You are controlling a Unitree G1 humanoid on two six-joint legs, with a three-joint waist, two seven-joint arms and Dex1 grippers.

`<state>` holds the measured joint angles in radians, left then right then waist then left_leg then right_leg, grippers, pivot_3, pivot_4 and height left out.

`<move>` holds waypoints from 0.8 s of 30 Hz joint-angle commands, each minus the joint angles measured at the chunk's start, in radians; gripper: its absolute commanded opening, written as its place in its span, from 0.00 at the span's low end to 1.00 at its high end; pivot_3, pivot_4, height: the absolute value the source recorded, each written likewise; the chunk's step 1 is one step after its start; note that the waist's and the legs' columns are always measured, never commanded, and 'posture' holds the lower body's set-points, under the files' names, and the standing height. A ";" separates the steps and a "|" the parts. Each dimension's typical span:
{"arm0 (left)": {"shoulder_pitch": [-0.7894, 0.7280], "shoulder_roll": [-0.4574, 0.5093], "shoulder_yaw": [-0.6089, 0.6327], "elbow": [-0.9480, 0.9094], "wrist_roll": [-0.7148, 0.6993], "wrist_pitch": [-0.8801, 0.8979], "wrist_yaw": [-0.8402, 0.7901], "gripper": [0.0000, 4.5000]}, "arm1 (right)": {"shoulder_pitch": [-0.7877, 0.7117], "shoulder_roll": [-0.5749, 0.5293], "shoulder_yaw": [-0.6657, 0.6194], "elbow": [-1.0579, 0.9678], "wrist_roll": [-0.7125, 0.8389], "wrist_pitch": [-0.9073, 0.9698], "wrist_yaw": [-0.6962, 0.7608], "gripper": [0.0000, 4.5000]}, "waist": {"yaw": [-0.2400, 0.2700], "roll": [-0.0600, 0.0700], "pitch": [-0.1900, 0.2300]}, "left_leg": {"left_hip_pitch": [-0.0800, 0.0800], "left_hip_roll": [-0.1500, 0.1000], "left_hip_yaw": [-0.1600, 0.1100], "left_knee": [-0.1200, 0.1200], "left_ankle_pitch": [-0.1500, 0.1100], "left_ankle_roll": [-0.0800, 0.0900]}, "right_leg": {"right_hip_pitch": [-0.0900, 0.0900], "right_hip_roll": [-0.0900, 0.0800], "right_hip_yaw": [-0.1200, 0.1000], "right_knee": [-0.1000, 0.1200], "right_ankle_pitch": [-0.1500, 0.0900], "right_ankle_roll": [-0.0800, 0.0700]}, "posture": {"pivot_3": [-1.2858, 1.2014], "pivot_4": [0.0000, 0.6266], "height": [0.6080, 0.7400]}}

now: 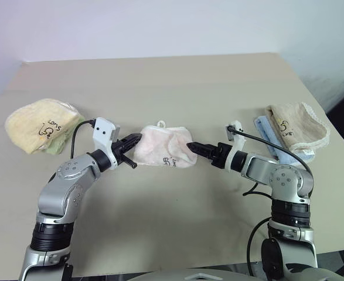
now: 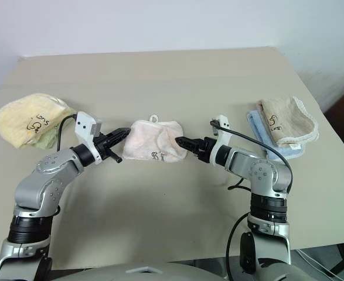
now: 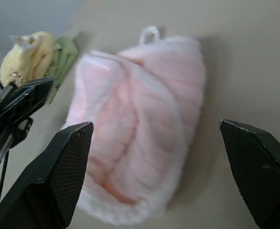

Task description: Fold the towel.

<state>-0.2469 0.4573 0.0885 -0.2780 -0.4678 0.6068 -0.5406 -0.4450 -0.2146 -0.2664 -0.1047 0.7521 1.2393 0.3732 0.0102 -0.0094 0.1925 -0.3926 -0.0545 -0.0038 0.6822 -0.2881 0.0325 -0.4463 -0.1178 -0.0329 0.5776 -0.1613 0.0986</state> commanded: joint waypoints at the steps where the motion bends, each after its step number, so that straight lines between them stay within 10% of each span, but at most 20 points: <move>1: -0.002 0.002 0.004 -0.044 -0.010 0.002 0.000 0.00 | -0.006 0.018 0.038 -0.006 0.023 0.014 0.009 1.00 | -0.001 0.000 0.000 | 0.000 0.000 0.000 0.000 0.000 0.000 | 0.000 0.000 0.000 0.000 0.000 0.000 | 0.52 0.24 0.91; 12: -0.012 -0.012 -0.013 -0.041 -0.004 0.007 0.001 0.00 | -0.058 0.116 0.121 0.050 0.020 0.019 -0.003 1.00 | -0.019 0.000 0.000 | 0.000 0.000 0.000 0.000 0.000 0.000 | 0.000 0.000 0.000 0.000 0.001 0.001 | 0.52 0.24 0.91; 24: 0.026 -0.021 -0.013 -0.078 -0.004 0.009 0.021 0.00 | -0.101 0.171 -0.008 0.103 0.069 0.029 -0.078 0.19 | -0.023 0.000 0.000 | -0.002 0.000 0.000 -0.002 0.000 0.000 | -0.003 0.000 0.000 0.000 0.002 0.003 | 0.52 0.24 0.91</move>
<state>-0.2219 0.4301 0.0600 -0.3162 -0.4679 0.6243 -0.5211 -0.5227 -0.0500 -0.2526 0.0236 0.7833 1.2620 0.2981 -0.0132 -0.0090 0.1927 -0.3947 -0.0543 -0.0039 0.6800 -0.2882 0.0322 -0.4496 -0.1178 -0.0327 0.5777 -0.1598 0.1013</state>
